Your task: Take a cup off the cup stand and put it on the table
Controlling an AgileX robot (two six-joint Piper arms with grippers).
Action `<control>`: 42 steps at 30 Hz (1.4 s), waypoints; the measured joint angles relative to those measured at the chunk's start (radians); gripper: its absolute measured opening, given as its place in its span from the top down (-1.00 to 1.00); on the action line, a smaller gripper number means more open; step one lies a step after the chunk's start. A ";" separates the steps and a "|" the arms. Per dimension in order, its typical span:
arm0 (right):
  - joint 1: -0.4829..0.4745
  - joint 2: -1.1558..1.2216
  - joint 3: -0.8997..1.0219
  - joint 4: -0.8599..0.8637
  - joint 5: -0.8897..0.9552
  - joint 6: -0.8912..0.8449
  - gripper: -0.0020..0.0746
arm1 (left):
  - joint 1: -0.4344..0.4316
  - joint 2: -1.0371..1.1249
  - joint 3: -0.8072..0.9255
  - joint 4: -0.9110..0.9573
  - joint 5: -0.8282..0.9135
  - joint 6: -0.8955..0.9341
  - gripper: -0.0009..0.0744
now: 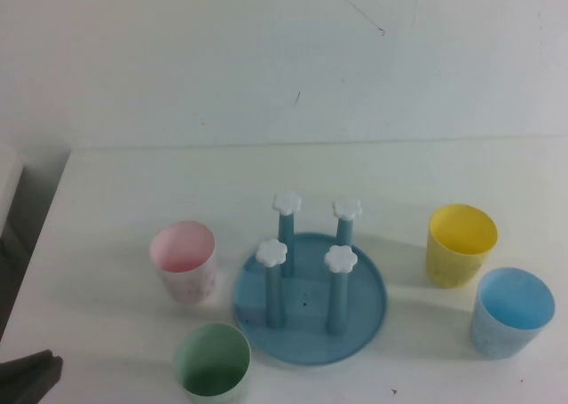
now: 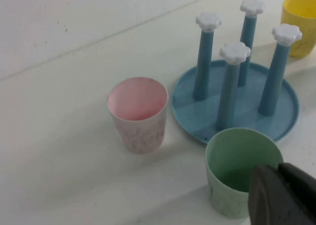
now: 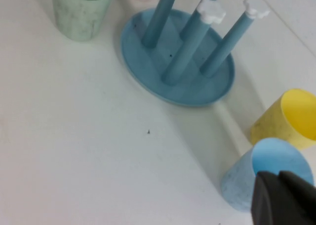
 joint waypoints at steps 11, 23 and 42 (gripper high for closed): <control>0.000 -0.111 0.113 0.035 0.073 0.012 0.95 | 0.000 0.000 0.007 0.005 0.050 0.000 0.98; 0.000 -0.111 0.113 0.042 0.129 0.012 0.95 | 0.054 -0.005 0.053 -0.022 0.054 -0.006 0.98; 0.000 -0.111 0.113 0.042 0.130 0.012 0.95 | 0.632 -0.339 0.450 -0.370 -0.364 0.332 0.98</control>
